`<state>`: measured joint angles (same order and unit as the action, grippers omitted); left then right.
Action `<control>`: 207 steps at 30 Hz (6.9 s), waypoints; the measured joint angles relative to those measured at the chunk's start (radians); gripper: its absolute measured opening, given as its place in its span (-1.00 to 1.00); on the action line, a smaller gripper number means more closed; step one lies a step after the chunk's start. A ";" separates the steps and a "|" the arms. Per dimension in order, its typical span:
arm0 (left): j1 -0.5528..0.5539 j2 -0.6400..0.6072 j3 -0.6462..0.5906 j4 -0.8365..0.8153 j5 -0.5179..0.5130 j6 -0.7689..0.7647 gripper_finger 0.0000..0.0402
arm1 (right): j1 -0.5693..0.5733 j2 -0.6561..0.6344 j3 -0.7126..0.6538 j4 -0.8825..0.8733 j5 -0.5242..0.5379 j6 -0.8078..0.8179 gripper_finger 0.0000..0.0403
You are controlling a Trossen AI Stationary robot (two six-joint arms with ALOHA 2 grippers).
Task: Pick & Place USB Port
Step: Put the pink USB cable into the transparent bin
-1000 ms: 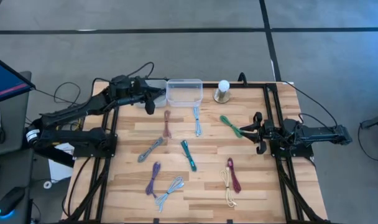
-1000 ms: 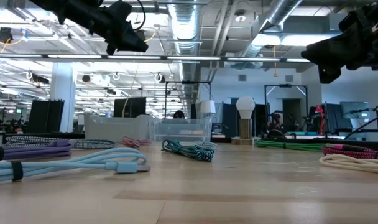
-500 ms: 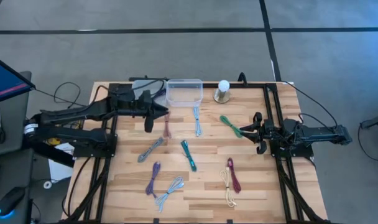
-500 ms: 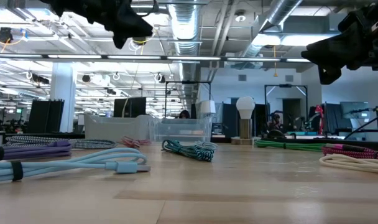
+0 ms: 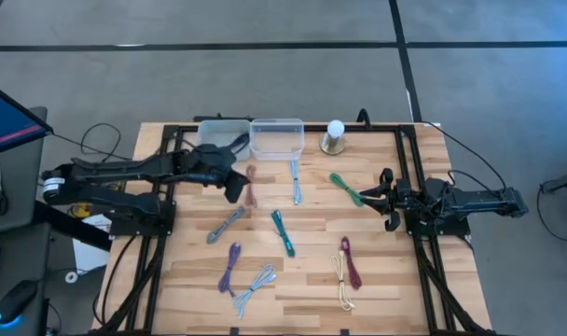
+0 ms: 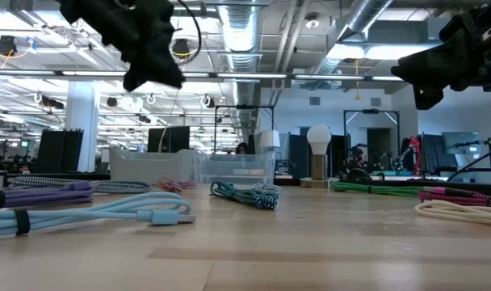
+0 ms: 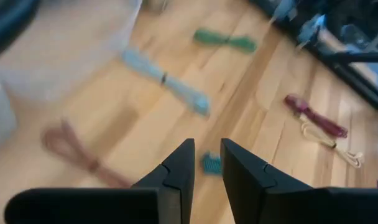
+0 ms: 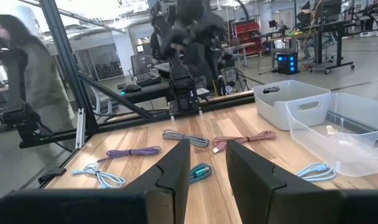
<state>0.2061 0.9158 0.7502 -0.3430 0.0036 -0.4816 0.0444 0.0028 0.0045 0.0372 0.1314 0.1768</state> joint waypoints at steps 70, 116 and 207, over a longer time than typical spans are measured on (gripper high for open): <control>0.076 0.526 0.000 0.134 0.126 -0.127 -0.22 | 0.000 0.004 0.000 -0.002 -0.003 0.000 -0.52; 0.078 0.599 0.000 0.185 0.040 -0.216 -0.71 | 0.001 0.004 0.000 -0.003 -0.010 0.000 -0.52; 0.379 0.652 0.163 0.527 -0.082 0.814 -0.96 | 0.000 0.004 0.000 0.003 0.027 0.000 -0.52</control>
<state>0.5846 1.5675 0.9134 0.1841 -0.0786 0.3321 0.0448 0.0063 0.0044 0.0399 0.1585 0.1768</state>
